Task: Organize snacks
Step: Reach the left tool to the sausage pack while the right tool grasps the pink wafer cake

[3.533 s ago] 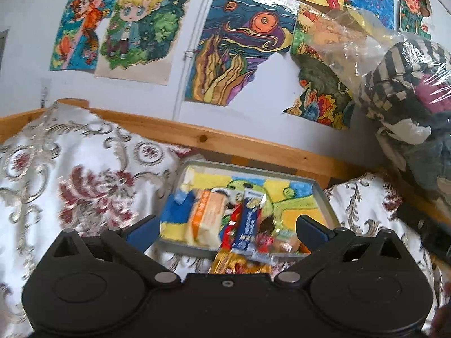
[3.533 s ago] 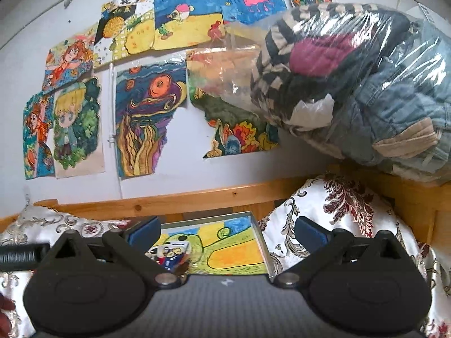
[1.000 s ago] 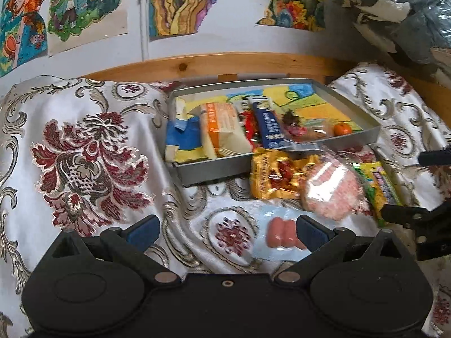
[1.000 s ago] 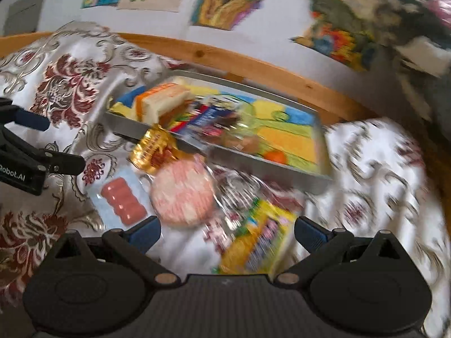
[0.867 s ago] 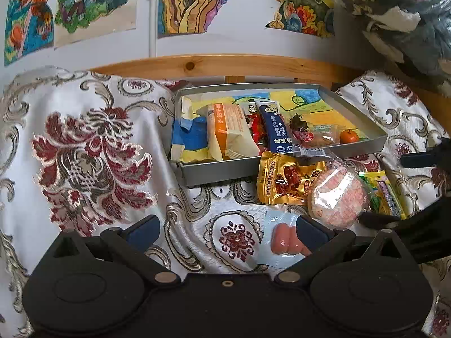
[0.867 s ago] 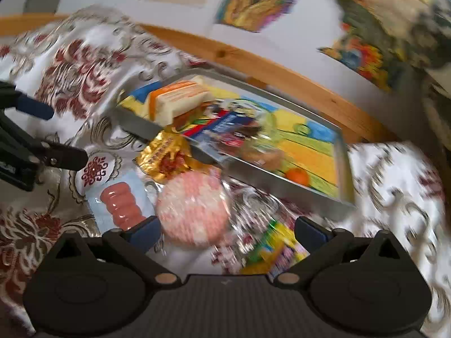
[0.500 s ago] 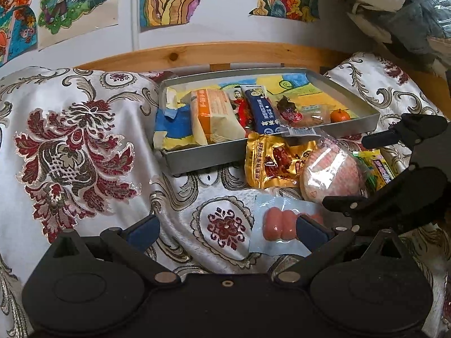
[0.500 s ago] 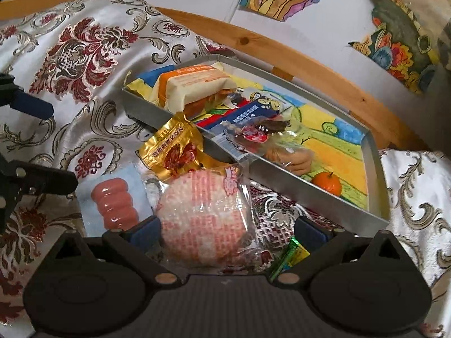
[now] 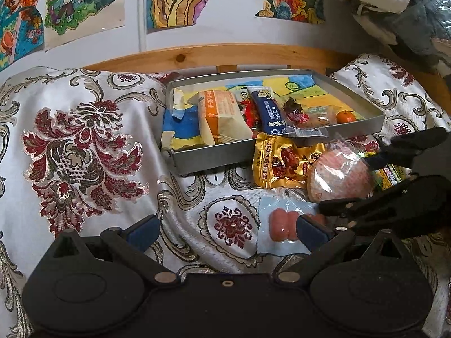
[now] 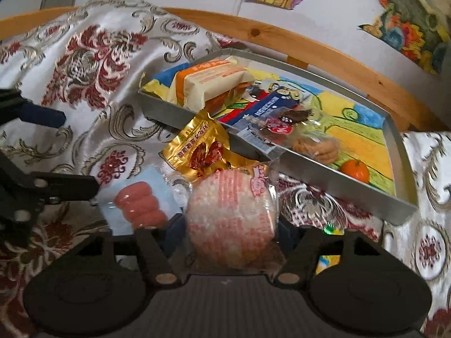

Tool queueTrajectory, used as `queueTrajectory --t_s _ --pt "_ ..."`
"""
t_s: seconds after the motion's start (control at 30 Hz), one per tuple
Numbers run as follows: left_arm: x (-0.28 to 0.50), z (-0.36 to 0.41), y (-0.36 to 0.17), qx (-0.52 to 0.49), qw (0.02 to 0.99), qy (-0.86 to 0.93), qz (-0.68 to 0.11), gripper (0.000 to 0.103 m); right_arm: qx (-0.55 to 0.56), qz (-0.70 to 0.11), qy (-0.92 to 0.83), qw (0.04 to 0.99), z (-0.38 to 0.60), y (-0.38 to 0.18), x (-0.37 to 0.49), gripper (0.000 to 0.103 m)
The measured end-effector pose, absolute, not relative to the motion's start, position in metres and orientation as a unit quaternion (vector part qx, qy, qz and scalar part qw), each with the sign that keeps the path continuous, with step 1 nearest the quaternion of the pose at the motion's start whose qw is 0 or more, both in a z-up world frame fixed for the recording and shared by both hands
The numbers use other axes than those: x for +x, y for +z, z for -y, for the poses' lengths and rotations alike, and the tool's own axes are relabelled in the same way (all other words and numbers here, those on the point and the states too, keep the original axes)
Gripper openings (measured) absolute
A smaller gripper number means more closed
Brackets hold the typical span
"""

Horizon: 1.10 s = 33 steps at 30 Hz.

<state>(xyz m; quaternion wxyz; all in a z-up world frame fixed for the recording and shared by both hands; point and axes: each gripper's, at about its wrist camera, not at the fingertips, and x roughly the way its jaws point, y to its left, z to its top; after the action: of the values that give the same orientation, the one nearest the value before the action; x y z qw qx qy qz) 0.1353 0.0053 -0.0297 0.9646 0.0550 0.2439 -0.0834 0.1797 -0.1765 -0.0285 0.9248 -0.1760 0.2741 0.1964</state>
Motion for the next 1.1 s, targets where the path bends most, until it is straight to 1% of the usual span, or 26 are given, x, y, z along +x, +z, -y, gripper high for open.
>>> queueTrajectory --t_s 0.07,0.1,0.17,0.27,0.33,0.43,0.67,0.9,1.1 --pt "0.136 -0.004 -0.032 0.054 0.963 -0.090 -0.247 0.102 -0.174 -0.267 0.192 0.928 0.182 -0.027 0.168 0.051" --pt "0.136 -0.003 -0.033 0.055 0.962 -0.093 -0.250 0.102 -0.171 -0.265 0.190 0.930 0.184 -0.027 0.164 0.049" --pt "0.137 0.000 -0.035 0.059 0.961 -0.102 -0.251 0.102 -0.145 -0.264 0.190 0.934 0.194 -0.024 0.156 0.038" --pt "0.137 0.004 -0.037 0.057 0.958 -0.123 -0.251 0.102 -0.097 -0.264 0.194 0.940 0.210 -0.021 0.145 0.030" --pt "0.138 0.009 -0.039 0.058 0.956 -0.136 -0.255 0.102 -0.079 -0.260 0.185 0.944 0.217 -0.021 0.135 0.028" --pt "0.140 0.017 -0.043 0.062 0.955 -0.138 -0.256 0.102 -0.061 -0.258 0.177 0.948 0.224 -0.021 0.125 0.026" --pt "0.146 0.036 -0.048 0.062 0.948 -0.175 -0.259 0.102 -0.082 -0.246 0.157 0.953 0.226 -0.019 0.119 0.026" --pt "0.161 0.056 -0.068 0.097 0.930 -0.178 -0.306 0.102 -0.072 -0.253 0.165 0.951 0.233 -0.025 0.125 0.027" --pt "0.165 0.057 -0.072 0.103 0.928 -0.173 -0.312 0.102 -0.053 -0.258 0.164 0.951 0.239 -0.030 0.134 0.028"
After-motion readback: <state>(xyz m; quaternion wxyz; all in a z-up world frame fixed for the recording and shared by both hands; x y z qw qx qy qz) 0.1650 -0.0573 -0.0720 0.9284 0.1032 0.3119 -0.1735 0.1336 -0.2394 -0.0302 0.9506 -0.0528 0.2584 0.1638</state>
